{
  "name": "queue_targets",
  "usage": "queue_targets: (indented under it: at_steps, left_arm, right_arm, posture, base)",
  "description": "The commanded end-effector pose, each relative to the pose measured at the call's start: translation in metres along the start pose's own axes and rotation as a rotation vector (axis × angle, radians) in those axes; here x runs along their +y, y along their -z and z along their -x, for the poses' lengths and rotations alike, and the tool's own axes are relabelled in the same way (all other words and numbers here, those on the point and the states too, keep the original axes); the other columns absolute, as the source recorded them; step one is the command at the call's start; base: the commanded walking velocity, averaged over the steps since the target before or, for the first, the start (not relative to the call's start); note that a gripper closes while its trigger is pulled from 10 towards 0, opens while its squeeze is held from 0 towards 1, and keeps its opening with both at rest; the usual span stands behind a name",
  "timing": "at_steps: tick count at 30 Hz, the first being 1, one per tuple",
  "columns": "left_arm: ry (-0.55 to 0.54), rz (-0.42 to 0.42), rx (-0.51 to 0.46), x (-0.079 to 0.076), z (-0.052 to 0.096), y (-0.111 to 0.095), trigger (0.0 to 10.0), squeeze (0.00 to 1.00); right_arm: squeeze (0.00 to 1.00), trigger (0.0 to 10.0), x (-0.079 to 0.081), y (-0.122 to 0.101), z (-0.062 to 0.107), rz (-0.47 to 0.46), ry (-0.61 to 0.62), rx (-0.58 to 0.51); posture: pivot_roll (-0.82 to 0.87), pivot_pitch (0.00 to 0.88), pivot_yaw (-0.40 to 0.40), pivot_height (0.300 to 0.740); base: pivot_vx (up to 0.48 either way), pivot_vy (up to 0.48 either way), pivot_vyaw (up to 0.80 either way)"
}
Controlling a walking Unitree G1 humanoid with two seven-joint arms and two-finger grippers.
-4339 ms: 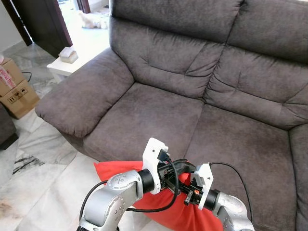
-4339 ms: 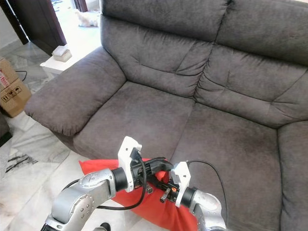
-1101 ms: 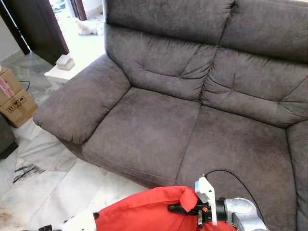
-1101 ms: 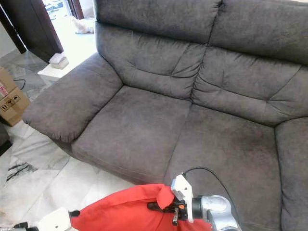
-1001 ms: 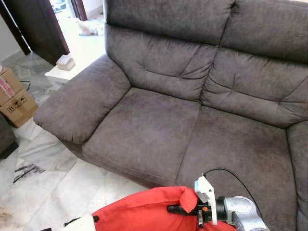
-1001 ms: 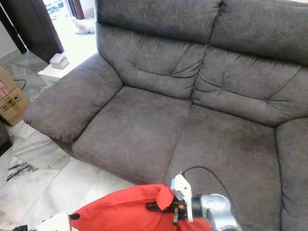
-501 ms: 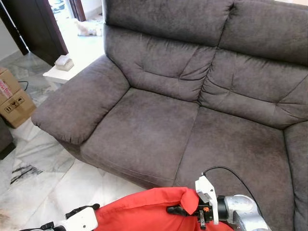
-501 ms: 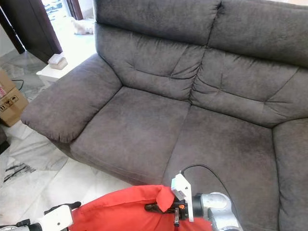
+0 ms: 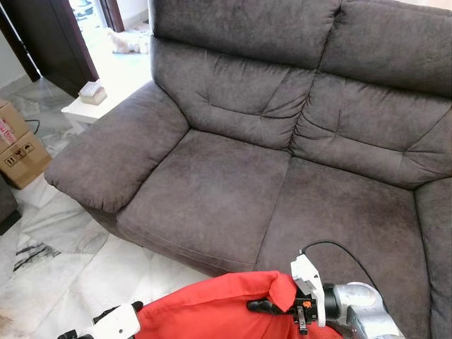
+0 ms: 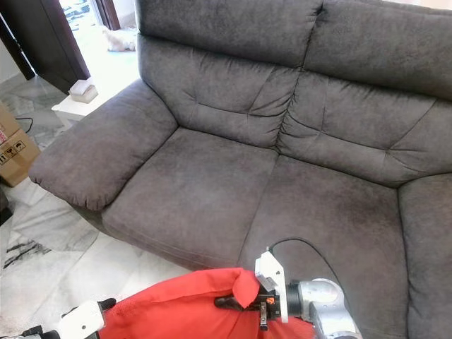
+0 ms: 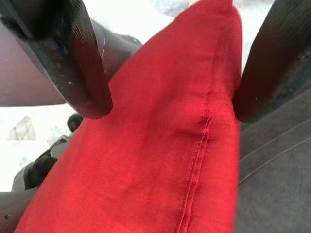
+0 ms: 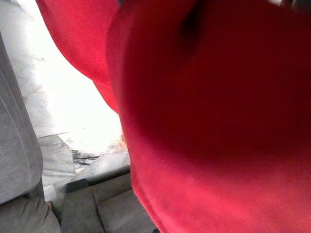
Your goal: Move the pillow to the sofa from floor
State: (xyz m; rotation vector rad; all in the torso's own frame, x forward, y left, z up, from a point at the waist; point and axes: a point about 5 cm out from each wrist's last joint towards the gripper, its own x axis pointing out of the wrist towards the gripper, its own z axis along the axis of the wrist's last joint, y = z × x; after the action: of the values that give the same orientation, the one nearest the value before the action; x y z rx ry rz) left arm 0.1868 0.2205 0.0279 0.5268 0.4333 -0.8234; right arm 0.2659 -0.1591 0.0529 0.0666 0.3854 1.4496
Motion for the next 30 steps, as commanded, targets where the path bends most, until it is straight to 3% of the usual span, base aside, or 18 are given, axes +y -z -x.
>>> queue_targets:
  at_steps: [1, 3, 4, 5, 6, 16, 21, 22, 23, 25, 26, 27, 28, 29, 30]
  left_arm:
    - [0.01, 0.021, 0.014, -0.002, 0.002, 0.006, 10.0, 1.0]
    - [0.013, 0.019, 0.005, -0.001, 0.002, 0.004, 10.0, 1.0]
    - [0.008, 0.026, 0.0, -0.001, 0.002, 0.003, 10.0, 0.92]
    - [0.0, 0.035, -0.002, 0.001, 0.002, 0.004, 10.0, 0.26]
    - [-0.003, 0.035, 0.001, 0.001, 0.002, 0.004, 10.0, 0.0]
    - [0.005, 0.046, 0.026, -0.001, 0.001, 0.011, 10.0, 0.0]
    - [0.083, 0.029, 0.074, -0.012, 0.0, 0.017, 10.0, 0.0]
    - [0.086, 0.041, 0.073, -0.012, 0.0, 0.017, 9.4, 0.0]
    - [0.087, 0.047, 0.075, -0.012, 0.0, 0.017, 7.1, 0.0]
    - [0.088, 0.051, 0.076, -0.013, 0.0, 0.018, 7.1, 0.0]
    - [0.093, 0.054, 0.079, -0.013, 0.0, 0.018, 4.4, 0.0]
    - [0.096, 0.053, 0.081, -0.014, 0.0, 0.019, 4.2, 0.0]
    - [0.097, 0.052, 0.081, -0.014, 0.001, 0.019, 3.4, 0.0]
    - [0.095, 0.051, 0.083, -0.014, 0.001, 0.019, 0.7, 0.0]
    - [0.098, 0.053, 0.085, -0.014, 0.001, 0.019, 0.0, 0.0]
  right_arm:
    - [0.0, 0.0, 0.001, -0.015, 0.0, 0.062, -0.04, -0.056]
    - [0.0, 0.0, 0.001, -0.018, 0.003, 0.061, -0.042, -0.062]
    - [0.0, 0.0, 0.002, -0.018, 0.004, 0.06, -0.042, -0.063]
    - [0.0, 0.0, 0.002, -0.019, 0.005, 0.06, -0.043, -0.065]
    - [0.0, 0.0, 0.002, -0.019, 0.006, 0.06, -0.044, -0.065]
    - [0.0, 0.0, 0.002, -0.022, 0.01, 0.062, -0.038, -0.063]
    - [0.0, 0.0, 0.001, -0.022, 0.011, 0.059, -0.024, -0.055]
    - [0.0, 0.0, 0.001, -0.022, 0.011, 0.058, -0.024, -0.055]
    - [0.0, 0.0, 0.001, -0.022, 0.01, 0.058, -0.024, -0.055]
    - [0.0, 0.0, 0.001, -0.022, 0.01, 0.058, -0.024, -0.055]
    - [0.0, 0.0, 0.001, -0.022, 0.01, 0.058, -0.025, -0.056]
    - [0.0, 0.0, 0.001, -0.022, 0.01, 0.058, -0.025, -0.056]
    - [0.0, 0.0, 0.001, -0.022, 0.01, 0.058, -0.024, -0.056]
    - [0.0, 0.0, 0.001, -0.022, 0.01, 0.058, -0.022, -0.056]
    - [0.0, 0.0, 0.001, -0.022, 0.01, 0.059, -0.02, -0.055]
  posture:
    - [0.19, 0.21, -0.042, 0.737]
    - [0.18, 0.212, -0.044, 0.737]
    - [0.18, 0.213, -0.047, 0.737]
    - [0.18, 0.214, -0.048, 0.737]
    - [0.18, 0.214, -0.048, 0.737]
    - [0.17, 0.218, -0.055, 0.737]
    - [0.17, 0.218, -0.056, 0.737]
    - [0.18, 0.218, -0.057, 0.737]
    - [0.18, 0.218, -0.057, 0.737]
    - [0.18, 0.218, -0.057, 0.737]
    - [0.18, 0.219, -0.056, 0.737]
    - [0.18, 0.219, -0.056, 0.737]
    - [0.18, 0.219, -0.056, 0.737]
    - [0.18, 0.219, -0.056, 0.737]
    - [0.18, 0.219, -0.056, 0.737]
  base:
    - [0.0, 0.0, 0.0]
    - [0.0, 0.0, 0.0]
    - [0.0, 0.0, 0.0]
    - [0.0, 0.0, 0.0]
    - [0.0, 0.0, 0.0]
    - [0.0, 0.0, 0.0]
    - [0.0, 0.0, 0.0]
    - [0.0, 0.0, 0.0]
    - [0.0, 0.0, 0.0]
    - [0.0, 0.0, 0.0]
    - [0.0, 0.0, 0.0]
    - [0.0, 0.0, 0.0]
    - [0.0, 0.0, 0.0]
    - [0.0, 0.0, 0.0]
    - [0.0, 0.0, 0.0]
